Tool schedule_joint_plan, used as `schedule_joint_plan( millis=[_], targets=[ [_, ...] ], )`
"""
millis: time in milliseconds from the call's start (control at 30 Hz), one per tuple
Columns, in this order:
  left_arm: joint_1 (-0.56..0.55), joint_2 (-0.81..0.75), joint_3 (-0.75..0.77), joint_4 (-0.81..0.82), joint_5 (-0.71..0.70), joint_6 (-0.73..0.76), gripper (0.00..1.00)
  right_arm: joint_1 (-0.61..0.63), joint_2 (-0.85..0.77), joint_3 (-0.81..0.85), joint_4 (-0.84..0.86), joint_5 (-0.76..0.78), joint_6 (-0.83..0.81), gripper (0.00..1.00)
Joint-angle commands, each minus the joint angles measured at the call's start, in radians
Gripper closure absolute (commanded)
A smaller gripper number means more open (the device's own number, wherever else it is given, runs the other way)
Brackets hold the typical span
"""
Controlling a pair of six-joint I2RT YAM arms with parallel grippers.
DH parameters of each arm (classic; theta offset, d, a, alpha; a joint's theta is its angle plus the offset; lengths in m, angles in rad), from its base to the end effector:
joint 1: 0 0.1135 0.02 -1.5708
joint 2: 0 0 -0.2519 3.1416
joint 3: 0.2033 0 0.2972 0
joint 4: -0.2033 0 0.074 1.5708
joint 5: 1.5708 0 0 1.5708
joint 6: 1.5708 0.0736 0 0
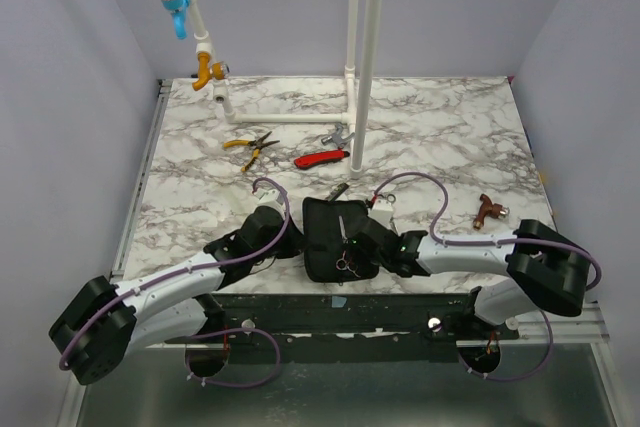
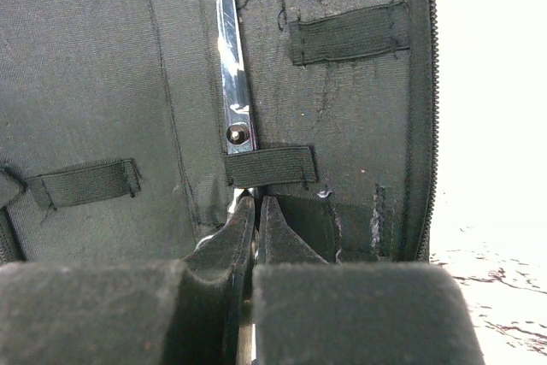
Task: Sort the hair-cutting tools
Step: Place the scissors in the hairdressing tool bag.
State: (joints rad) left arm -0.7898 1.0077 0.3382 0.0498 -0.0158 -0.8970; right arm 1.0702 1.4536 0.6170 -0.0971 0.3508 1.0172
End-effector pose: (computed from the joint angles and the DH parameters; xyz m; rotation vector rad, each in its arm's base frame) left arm 0.1917 -0.1918 0.1072 -0.1353 2.3447 -0.8910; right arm 0.1735 0.2644 0.0727 0.0793 2.4873 0.4866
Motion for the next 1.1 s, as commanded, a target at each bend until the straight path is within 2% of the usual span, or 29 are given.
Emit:
schedule_joint_plan(
  millis=[0,467,1067],
  targets=[
    [-0.006,-0.035,-0.016,-0.072,-0.026,0.029,1.00,-0.011,0.018,-0.064,-0.122,0.090,0.041,0.99],
    [-0.005,-0.044,-0.019,-0.087,-0.023,0.040,1.00,-0.012,-0.064,-0.085,-0.151,0.126,-0.029,0.99],
    [-0.005,-0.003,-0.008,-0.061,0.014,0.060,1.00,-0.020,0.043,0.000,-0.098,0.173,-0.100,0.98]
  ],
)
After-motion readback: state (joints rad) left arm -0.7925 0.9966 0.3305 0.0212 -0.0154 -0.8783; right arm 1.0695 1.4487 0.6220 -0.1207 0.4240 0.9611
